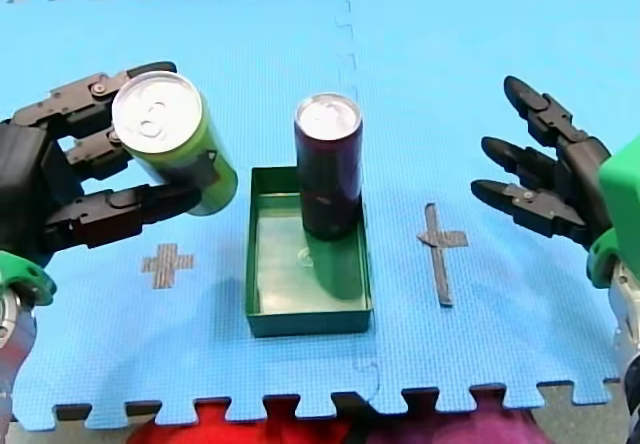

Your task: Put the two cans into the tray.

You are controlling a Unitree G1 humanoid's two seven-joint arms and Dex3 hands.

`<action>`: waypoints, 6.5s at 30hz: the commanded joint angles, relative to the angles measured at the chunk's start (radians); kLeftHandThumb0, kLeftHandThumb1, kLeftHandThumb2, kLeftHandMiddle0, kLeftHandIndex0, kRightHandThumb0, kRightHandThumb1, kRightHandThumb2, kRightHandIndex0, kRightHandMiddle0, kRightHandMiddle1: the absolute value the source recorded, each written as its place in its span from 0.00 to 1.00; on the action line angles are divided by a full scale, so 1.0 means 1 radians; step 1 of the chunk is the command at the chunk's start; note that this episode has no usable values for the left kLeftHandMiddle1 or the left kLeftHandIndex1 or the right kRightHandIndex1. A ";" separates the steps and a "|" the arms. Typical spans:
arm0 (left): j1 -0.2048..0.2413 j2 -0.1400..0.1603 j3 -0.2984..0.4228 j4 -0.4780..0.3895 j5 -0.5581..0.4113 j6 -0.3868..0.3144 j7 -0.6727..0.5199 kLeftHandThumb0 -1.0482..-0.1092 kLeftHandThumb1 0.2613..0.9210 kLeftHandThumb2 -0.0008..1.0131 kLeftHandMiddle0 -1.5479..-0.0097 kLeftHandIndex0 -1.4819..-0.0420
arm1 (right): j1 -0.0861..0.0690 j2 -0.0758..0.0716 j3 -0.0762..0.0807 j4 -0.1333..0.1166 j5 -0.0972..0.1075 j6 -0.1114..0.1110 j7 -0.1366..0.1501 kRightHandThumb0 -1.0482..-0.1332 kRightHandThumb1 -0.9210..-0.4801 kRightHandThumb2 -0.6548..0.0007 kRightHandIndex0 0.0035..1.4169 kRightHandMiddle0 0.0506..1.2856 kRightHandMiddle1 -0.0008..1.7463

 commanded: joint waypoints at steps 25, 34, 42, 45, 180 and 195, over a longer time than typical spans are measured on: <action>0.018 -0.033 -0.058 -0.050 0.036 0.076 0.024 0.51 0.67 0.00 0.36 0.29 | -0.005 -0.002 -0.013 -0.007 0.021 0.014 0.023 0.00 0.00 0.90 0.31 0.05 0.00; 0.028 -0.054 -0.086 -0.062 0.058 0.117 0.042 0.48 0.68 0.00 0.35 0.28 | -0.005 -0.002 -0.005 -0.010 0.008 0.008 -0.005 0.00 0.00 0.90 0.31 0.05 0.00; 0.031 -0.069 -0.108 -0.089 0.068 0.177 0.052 0.46 0.68 0.00 0.34 0.28 | -0.005 -0.002 -0.003 -0.008 0.008 0.010 -0.008 0.00 0.00 0.90 0.31 0.05 0.00; 0.027 -0.074 -0.116 -0.095 0.074 0.190 0.058 0.46 0.68 0.00 0.34 0.27 | -0.004 -0.001 -0.002 -0.009 0.008 0.010 -0.007 0.00 0.00 0.90 0.31 0.05 0.00; 0.065 -0.135 -0.243 0.061 0.171 0.004 0.055 0.58 0.65 0.00 0.33 0.24 | 0.010 0.001 0.004 -0.045 0.008 0.005 -0.026 0.00 0.00 0.80 0.34 0.06 0.00; 0.073 -0.135 -0.235 0.042 0.182 0.050 0.077 0.57 0.65 0.00 0.34 0.25 | 0.012 0.002 0.003 -0.061 0.017 0.014 -0.016 0.00 0.00 0.83 0.33 0.06 0.00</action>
